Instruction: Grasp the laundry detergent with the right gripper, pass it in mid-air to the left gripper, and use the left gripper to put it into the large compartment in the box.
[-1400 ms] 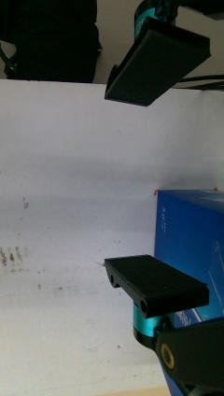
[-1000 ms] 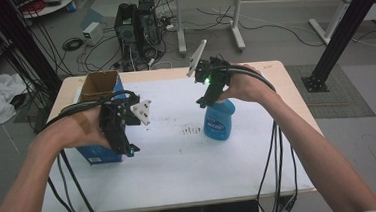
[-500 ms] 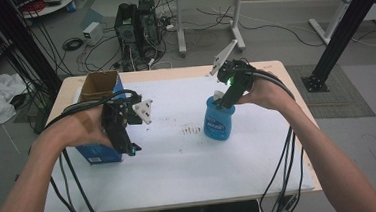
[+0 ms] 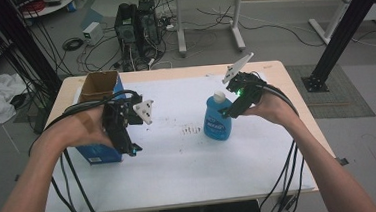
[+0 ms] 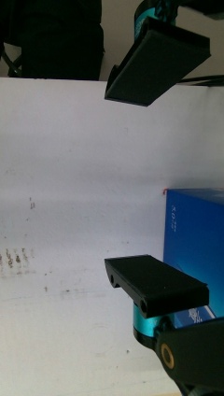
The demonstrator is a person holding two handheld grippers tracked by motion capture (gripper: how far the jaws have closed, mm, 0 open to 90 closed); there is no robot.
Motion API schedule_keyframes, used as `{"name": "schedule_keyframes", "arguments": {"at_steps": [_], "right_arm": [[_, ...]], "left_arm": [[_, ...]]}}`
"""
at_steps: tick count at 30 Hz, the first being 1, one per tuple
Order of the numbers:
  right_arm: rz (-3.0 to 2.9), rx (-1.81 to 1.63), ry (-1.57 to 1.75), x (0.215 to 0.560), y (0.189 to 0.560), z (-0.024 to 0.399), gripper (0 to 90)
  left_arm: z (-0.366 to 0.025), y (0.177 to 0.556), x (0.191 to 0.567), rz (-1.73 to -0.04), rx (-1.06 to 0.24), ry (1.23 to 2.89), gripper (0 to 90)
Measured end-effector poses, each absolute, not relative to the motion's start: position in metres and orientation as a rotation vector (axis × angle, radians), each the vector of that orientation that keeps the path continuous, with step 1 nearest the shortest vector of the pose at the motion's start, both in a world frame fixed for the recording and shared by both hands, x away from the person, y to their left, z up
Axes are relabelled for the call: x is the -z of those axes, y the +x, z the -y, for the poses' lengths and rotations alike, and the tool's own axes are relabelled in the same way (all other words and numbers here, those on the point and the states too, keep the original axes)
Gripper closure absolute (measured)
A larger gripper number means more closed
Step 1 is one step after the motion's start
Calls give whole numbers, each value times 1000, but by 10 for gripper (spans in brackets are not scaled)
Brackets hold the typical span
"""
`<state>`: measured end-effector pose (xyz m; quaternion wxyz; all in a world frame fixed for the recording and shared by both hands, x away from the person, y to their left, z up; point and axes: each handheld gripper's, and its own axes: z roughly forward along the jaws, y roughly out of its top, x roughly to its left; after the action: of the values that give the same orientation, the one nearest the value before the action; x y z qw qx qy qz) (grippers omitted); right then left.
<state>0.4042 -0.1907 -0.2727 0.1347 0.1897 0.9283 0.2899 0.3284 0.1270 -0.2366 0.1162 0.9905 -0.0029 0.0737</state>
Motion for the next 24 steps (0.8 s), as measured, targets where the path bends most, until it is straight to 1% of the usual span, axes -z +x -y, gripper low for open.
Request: {"name": "schedule_keyframes", "arguments": {"at_steps": [9, 10, 24], "right_arm": [[-2698, -851, 572, 294, 411, 193, 128], [-2701, -852, 593, 301, 414, 192, 128], [-2713, -872, 618, 324, 421, 187, 128]], "left_arm": [[-129, 329, 240, 8, -205, 2901, 166], [-129, 330, 241, 3, -201, 2899, 166], [-132, 332, 245, -4, -190, 2898, 166]]}}
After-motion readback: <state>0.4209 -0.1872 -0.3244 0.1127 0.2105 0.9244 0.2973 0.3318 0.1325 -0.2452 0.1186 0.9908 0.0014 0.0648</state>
